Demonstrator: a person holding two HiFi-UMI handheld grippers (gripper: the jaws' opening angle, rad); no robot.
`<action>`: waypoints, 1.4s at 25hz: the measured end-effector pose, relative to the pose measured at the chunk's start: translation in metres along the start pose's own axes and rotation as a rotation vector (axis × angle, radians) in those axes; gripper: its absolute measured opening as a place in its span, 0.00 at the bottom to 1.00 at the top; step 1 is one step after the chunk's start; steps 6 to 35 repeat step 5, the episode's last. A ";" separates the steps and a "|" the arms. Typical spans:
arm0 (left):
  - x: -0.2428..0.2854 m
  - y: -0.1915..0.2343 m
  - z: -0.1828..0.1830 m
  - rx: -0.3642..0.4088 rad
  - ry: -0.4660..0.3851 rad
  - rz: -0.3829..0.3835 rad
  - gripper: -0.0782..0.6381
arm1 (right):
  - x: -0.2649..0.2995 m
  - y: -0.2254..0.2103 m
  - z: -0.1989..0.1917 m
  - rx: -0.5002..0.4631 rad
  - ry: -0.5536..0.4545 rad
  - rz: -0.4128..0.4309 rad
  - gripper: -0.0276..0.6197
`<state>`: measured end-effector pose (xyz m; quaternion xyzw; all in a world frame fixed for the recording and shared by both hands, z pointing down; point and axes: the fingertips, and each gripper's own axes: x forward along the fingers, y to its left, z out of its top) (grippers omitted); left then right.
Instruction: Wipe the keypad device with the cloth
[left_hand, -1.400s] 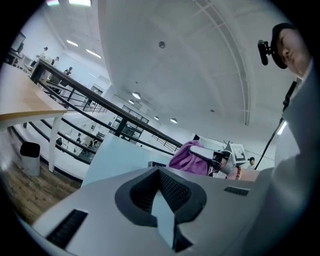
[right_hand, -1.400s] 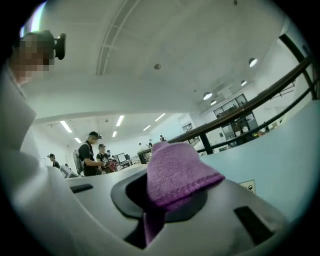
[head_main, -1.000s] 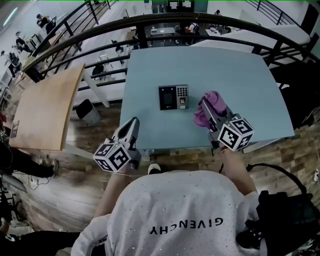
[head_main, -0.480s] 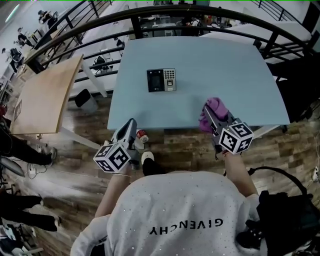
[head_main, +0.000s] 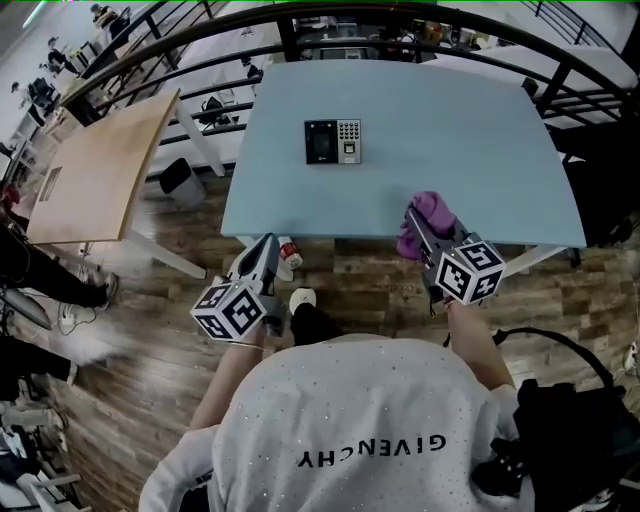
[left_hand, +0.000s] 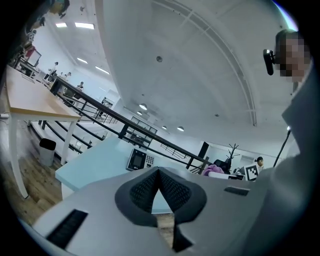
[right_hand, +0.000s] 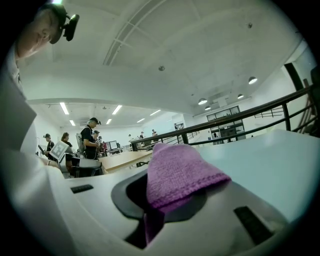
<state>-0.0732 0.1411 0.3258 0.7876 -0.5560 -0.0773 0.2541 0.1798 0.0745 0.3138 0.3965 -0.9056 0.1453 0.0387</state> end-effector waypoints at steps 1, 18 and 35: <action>0.001 -0.002 0.001 0.004 0.001 0.001 0.11 | 0.001 -0.002 0.000 0.002 0.000 -0.001 0.09; 0.004 -0.007 -0.001 0.004 0.010 0.006 0.11 | 0.001 -0.013 -0.001 0.010 0.003 -0.013 0.09; 0.004 -0.007 -0.001 0.004 0.010 0.006 0.11 | 0.001 -0.013 -0.001 0.010 0.003 -0.013 0.09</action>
